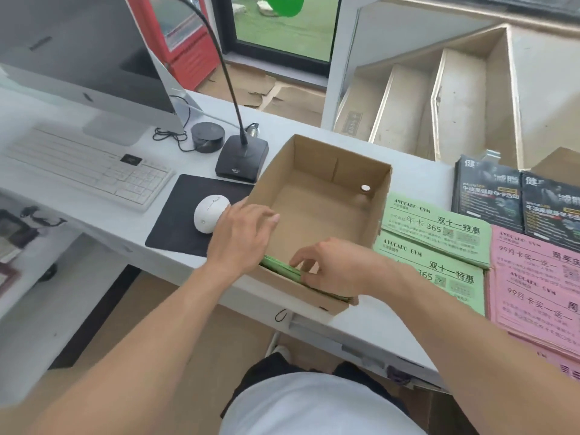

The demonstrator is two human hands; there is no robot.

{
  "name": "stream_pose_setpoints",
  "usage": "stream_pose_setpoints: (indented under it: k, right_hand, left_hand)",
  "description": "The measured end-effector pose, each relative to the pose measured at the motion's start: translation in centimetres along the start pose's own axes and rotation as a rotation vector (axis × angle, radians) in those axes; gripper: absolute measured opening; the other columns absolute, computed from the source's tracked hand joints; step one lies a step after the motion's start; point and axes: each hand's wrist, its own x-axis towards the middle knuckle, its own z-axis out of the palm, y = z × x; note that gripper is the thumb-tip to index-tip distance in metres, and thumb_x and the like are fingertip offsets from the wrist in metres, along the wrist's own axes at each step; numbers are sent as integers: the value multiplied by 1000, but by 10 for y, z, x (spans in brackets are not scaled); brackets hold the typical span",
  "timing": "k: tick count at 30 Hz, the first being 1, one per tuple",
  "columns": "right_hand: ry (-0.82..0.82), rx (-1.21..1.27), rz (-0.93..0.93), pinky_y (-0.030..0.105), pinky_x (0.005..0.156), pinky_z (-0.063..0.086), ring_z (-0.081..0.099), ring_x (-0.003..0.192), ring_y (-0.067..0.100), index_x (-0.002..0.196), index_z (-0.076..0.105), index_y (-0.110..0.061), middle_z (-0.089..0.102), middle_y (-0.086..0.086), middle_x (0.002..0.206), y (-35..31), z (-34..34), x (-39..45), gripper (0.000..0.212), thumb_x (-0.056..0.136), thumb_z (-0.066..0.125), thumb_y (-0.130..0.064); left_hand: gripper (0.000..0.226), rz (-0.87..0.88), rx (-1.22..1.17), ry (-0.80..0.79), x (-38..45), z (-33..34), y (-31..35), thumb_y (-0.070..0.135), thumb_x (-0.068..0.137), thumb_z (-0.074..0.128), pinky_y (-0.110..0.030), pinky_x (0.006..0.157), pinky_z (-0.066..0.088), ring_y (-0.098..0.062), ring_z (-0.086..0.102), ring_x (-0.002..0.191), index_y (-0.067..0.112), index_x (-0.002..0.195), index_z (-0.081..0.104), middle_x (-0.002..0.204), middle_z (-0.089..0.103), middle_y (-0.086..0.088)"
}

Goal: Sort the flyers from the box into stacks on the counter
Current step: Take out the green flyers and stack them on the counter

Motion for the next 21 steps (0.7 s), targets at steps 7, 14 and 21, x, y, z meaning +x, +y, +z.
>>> stream_pose_setpoints:
  k: [7, 14, 21]
  right_hand:
    - [-164, 242, 67, 23, 79, 56, 67, 79, -1, 113, 71, -43, 75, -20, 100, 11, -11, 13, 19, 95, 69, -36]
    - [-202, 414, 189, 19, 65, 58, 73, 90, 20, 113, 73, -38, 74, -18, 94, 13, -16, 14, 18, 96, 70, -37]
    - [-70, 35, 238, 37, 80, 57, 67, 92, 20, 118, 66, -39, 73, -13, 102, -4, -5, 18, 39, 86, 65, -18]
  left_hand:
    - [31, -8, 44, -17, -2, 3, -4, 48, 100, 50, -43, 114, 30, -24, 42, 138, 26, 105, 71, 118, 71, 7]
    - [28, 20, 52, 10, -1, 6, -9, 45, 100, 51, -43, 111, 35, -24, 45, 133, 26, 107, 71, 119, 70, 8]
    - [28, 34, 41, 19, 0, 8, -11, 41, 102, 47, -47, 117, 28, -25, 39, 141, 26, 109, 70, 125, 68, 9]
